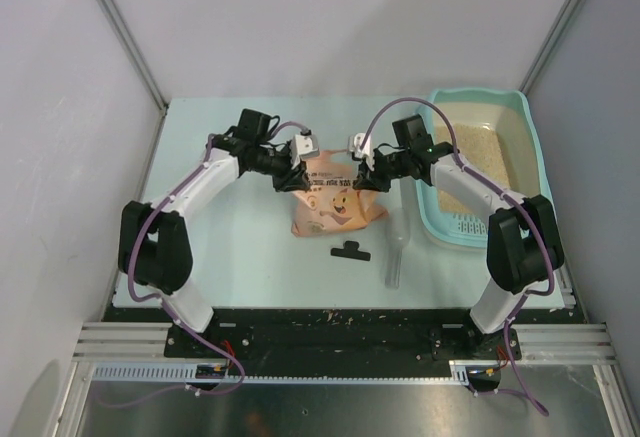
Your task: Fill the litter box with clean litter
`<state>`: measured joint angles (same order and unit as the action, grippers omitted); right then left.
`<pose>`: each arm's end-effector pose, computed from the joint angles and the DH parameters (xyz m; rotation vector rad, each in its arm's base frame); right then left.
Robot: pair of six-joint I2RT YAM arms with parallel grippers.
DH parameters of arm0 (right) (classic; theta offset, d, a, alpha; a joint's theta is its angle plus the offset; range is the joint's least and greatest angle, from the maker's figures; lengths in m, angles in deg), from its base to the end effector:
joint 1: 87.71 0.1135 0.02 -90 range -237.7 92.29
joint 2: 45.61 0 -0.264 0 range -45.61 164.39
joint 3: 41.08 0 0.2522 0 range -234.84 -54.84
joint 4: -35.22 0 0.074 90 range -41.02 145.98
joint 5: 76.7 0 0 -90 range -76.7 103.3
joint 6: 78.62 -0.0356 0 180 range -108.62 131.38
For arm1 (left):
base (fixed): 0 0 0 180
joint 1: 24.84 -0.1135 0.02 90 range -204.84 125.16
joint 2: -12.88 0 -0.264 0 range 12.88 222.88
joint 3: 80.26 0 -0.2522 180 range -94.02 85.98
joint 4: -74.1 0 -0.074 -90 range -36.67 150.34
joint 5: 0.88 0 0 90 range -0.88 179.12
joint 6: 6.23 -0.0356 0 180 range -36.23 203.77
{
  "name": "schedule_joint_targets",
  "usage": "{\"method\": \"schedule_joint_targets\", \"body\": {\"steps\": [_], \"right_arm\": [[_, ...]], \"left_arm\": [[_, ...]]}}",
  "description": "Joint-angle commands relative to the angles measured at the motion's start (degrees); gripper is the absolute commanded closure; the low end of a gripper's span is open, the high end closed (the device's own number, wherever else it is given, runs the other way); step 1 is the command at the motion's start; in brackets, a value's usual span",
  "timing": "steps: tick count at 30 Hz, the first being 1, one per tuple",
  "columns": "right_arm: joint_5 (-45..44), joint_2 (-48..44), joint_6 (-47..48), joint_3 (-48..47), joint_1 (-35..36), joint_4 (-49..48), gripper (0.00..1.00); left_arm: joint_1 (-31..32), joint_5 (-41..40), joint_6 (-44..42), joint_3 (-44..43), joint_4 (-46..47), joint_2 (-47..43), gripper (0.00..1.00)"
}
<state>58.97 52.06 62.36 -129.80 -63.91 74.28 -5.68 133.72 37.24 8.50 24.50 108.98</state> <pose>0.3287 0.1728 0.2624 -1.5967 1.5116 0.6927 0.3291 -0.1408 0.2738 1.4828 1.7464 -0.7329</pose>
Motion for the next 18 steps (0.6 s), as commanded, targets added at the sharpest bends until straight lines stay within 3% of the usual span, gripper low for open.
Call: {"method": "schedule_joint_targets", "body": {"steps": [1, 3, 8, 13, 16, 17, 18], "right_arm": [[0.65, -0.02, -5.18, -0.62, -0.41, -0.60, 0.92], [1.61, 0.77, -5.37, -1.85, -1.20, 0.97, 1.00], [3.72, 0.95, 0.69, -6.07, -1.73, 8.87, 1.00], [4.43, 2.08, 3.86, -8.80, -1.56, 13.72, 1.00], [4.69, 3.49, 3.43, -9.50, -1.38, 14.60, 1.00], [4.78, 3.58, 2.90, -9.50, -1.21, 13.99, 1.00], [4.87, 3.67, 2.29, -9.50, -1.12, 13.64, 1.00]], "left_arm": [[-1.05, 1.02, -7.61, -3.03, -8.28, 1.46, 0.71], [-1.05, 0.32, -10.15, -4.00, -11.53, 1.90, 0.78], [-1.31, -2.85, -16.66, -7.95, -19.77, 1.38, 1.00], [-1.76, -1.27, -20.19, -13.40, -26.47, 1.81, 1.00], [-1.67, 0.57, -19.40, -11.22, -27.01, 1.82, 0.76], [-1.49, 1.01, -19.13, -10.43, -27.01, 1.64, 0.63], [-1.23, 0.84, -18.87, -9.81, -26.92, 1.55, 0.60]]}}
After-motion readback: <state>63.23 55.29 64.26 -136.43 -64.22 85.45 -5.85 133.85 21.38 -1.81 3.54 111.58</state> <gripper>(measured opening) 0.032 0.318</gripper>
